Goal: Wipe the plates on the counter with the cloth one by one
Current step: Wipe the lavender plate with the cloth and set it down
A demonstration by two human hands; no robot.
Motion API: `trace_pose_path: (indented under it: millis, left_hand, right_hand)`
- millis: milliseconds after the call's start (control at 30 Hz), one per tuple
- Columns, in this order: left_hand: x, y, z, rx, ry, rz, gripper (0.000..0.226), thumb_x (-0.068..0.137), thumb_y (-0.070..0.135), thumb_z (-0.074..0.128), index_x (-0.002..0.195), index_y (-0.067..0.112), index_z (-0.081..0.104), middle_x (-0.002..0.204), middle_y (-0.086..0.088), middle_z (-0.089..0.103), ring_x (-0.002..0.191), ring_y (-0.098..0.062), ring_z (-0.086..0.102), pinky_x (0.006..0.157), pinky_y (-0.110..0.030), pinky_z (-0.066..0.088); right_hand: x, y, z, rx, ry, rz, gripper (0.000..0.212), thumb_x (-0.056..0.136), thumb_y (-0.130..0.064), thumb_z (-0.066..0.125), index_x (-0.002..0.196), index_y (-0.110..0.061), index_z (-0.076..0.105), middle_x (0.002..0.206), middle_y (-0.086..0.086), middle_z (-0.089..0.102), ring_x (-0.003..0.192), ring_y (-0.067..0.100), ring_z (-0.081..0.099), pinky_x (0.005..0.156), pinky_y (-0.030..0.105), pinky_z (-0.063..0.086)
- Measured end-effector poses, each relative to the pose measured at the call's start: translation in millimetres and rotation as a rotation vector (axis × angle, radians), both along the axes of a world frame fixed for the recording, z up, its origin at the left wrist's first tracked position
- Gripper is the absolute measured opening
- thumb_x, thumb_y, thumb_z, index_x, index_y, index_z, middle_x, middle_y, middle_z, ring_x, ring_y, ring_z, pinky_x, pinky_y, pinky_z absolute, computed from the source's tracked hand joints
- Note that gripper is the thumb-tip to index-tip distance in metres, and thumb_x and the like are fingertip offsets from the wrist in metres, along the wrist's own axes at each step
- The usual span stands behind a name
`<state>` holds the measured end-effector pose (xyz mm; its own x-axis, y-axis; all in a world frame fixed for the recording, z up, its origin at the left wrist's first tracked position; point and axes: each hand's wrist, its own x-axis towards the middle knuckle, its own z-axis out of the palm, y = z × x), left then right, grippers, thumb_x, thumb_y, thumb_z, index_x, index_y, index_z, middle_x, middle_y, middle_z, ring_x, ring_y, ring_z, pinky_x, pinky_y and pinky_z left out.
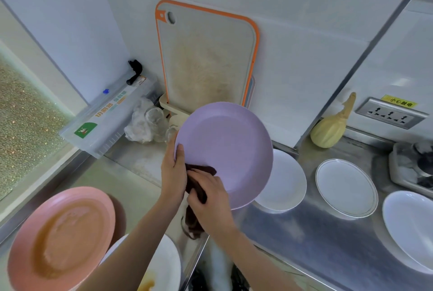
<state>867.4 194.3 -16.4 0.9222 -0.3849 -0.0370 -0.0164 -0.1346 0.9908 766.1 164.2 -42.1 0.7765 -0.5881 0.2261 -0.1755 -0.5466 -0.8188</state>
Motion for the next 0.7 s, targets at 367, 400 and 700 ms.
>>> trace_pose_path:
  millis: [367, 400, 700]
  left_hand:
    - [22, 14, 4, -0.008, 0.116, -0.017, 0.034, 0.100, 0.013, 0.035, 0.124, 0.031, 0.051, 0.115, 0.014, 0.058, 0.116, -0.013, 0.051, 0.100, -0.031, 0.039]
    - [27, 15, 6, 0.013, 0.122, -0.043, 0.032, 0.100, 0.014, 0.035, 0.119, 0.034, 0.051, 0.112, 0.016, 0.059, 0.114, -0.014, 0.052, 0.100, -0.032, 0.040]
    - [51, 21, 16, 0.032, 0.159, -0.180, 0.030, 0.099, 0.018, 0.036, 0.115, 0.030, 0.059, 0.111, 0.001, 0.065, 0.104, -0.021, 0.061, 0.086, -0.038, 0.051]
  right_hand:
    - [-46, -46, -47, -0.653, -0.045, 0.232, 0.040, 0.084, -0.050, 0.060, 0.105, -0.016, 0.063, 0.110, 0.000, 0.066, 0.083, 0.026, 0.054, 0.073, 0.031, 0.049]
    - [-51, -57, -48, -0.718, -0.034, 0.272, 0.040, 0.084, -0.050, 0.060, 0.106, -0.017, 0.060, 0.109, 0.001, 0.067, 0.083, 0.026, 0.053, 0.074, 0.031, 0.049]
    - [-67, -96, -40, -0.950, 0.044, 0.260, 0.027, 0.077, -0.009, 0.054, 0.103, -0.017, 0.052, 0.096, 0.004, 0.066, 0.082, 0.025, 0.051, 0.062, 0.031, 0.053]
